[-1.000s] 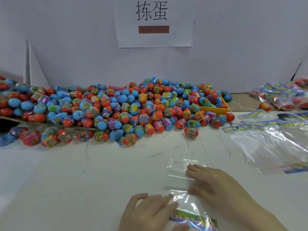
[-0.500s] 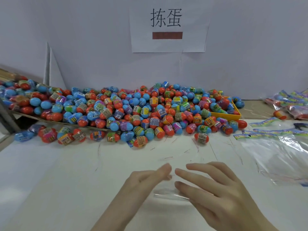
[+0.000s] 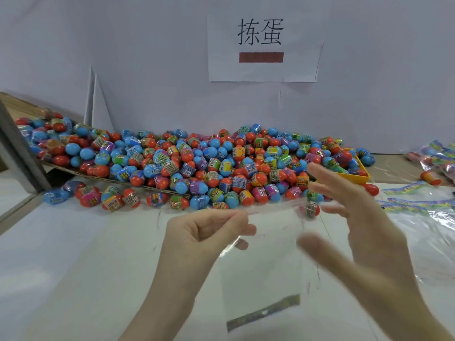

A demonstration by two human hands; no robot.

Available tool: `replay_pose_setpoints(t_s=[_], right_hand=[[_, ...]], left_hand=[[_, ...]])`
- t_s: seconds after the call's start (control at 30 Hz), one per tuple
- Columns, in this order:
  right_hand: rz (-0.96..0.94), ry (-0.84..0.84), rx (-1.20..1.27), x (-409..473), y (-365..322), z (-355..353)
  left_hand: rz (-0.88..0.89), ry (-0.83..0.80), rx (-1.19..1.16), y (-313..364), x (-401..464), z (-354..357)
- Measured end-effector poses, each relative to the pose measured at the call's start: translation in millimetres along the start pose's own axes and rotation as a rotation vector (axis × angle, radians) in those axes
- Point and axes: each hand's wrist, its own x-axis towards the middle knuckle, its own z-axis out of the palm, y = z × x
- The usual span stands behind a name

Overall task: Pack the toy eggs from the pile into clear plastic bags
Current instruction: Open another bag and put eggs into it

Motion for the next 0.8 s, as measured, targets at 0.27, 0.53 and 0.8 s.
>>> replay_pose_setpoints(t_s=[0.27, 0.53, 0.8], right_hand=[[0.391, 0.103, 0.928, 5.7, -0.5, 7.9], [0.386, 0.192, 0.958, 8.3, 4.6, 11.6], [0.467, -0.065, 1.027, -1.1, 14.8, 14.5]], left_hand=[[0.028, -0.088, 0.013, 16.4, 0.4, 6.7], [-0.175, -0.179, 0.027, 7.1, -4.4, 7.1], [-0.092, -0.026, 0.036, 1.3, 0.5, 6.5]])
